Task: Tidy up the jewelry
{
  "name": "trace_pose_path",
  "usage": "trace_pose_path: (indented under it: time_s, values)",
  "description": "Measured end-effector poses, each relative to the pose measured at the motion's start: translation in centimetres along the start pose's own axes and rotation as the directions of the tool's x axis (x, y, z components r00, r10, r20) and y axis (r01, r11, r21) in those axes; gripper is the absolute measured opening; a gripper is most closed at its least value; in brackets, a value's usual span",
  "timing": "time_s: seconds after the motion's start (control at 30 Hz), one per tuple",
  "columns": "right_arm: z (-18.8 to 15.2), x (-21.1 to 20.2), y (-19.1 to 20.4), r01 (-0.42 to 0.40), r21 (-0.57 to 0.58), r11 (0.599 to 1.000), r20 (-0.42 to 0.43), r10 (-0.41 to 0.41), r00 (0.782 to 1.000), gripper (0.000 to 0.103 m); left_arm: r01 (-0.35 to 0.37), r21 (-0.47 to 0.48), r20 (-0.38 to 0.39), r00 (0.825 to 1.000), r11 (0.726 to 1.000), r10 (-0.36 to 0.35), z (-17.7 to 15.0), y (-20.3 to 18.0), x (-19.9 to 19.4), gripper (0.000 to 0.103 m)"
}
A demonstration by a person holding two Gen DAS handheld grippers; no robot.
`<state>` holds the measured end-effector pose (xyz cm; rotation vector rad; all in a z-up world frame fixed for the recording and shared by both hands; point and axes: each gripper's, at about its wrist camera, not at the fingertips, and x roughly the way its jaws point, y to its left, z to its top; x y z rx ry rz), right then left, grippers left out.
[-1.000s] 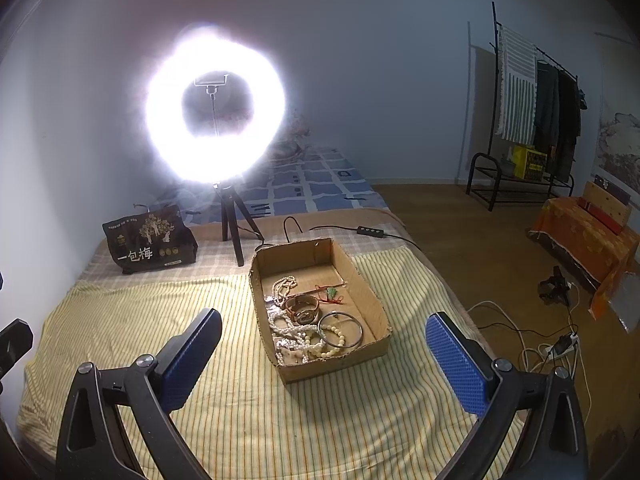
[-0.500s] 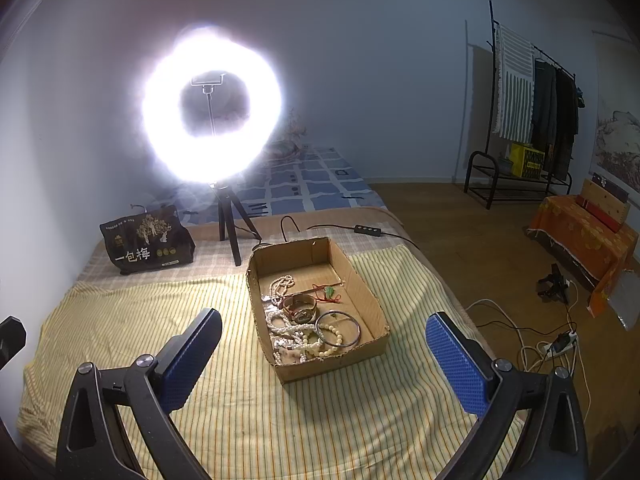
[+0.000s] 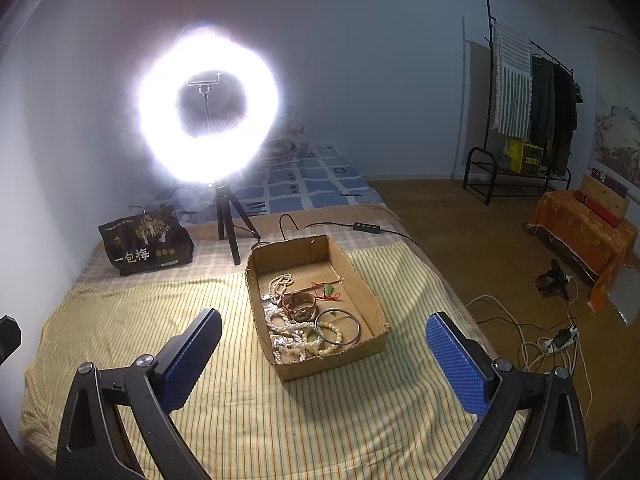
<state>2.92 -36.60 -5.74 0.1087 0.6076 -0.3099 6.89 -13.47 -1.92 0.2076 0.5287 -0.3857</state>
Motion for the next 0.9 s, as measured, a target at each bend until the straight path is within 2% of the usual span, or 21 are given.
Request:
trace_pose_path:
  time_s: [0.9]
  values:
    - [-0.28,0.14,0.37,-0.003,-0.010,1.000,-0.009,0.003,1.000,0.103,-0.013,-0.010,0.013,1.000,1.000,0.014,0.43,0.35,-0.23,0.103]
